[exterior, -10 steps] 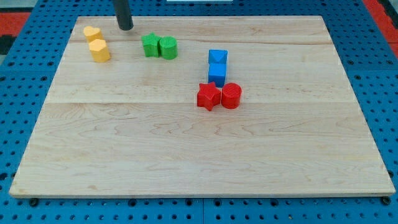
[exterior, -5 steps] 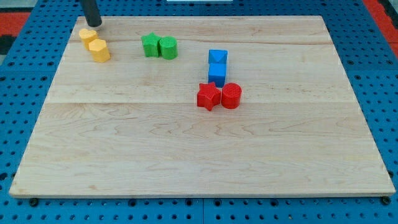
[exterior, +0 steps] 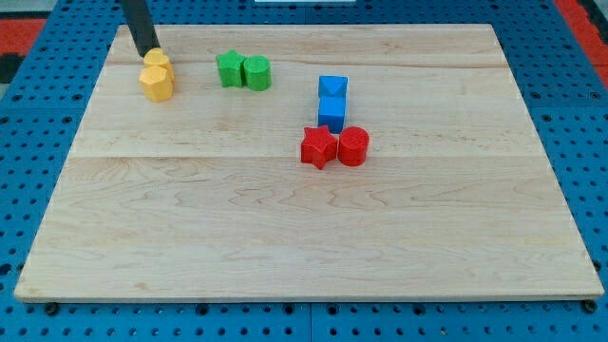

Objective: Slide the yellow heart below the green star

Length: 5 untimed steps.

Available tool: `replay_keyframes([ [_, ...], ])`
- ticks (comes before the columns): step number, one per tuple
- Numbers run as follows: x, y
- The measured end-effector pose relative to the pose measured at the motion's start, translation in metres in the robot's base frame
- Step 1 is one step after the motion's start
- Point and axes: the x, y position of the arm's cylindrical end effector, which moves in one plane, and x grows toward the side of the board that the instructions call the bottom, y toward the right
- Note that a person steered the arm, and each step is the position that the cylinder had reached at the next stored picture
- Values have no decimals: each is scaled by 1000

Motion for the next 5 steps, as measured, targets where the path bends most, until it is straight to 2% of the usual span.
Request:
replay_keyframes([
  [3,72,50],
  [5,55,125],
])
